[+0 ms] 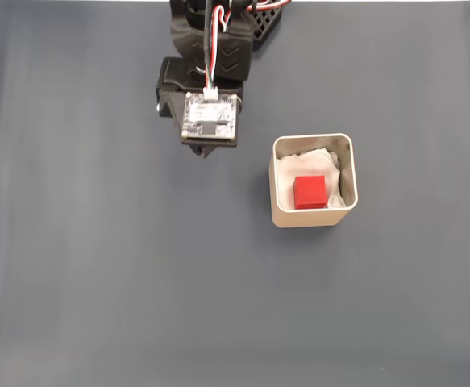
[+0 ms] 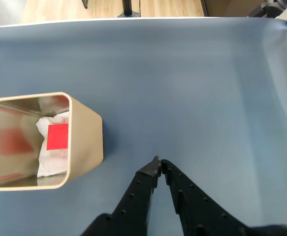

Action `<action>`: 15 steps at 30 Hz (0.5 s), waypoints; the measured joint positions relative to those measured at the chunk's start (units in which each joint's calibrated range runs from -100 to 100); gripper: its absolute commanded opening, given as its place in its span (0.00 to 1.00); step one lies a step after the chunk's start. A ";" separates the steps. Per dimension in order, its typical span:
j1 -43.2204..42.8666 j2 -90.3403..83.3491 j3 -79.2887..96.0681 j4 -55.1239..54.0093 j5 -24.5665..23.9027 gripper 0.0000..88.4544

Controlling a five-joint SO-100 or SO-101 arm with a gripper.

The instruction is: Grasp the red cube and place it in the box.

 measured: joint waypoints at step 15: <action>-3.01 -19.62 20.95 -0.57 -1.47 0.00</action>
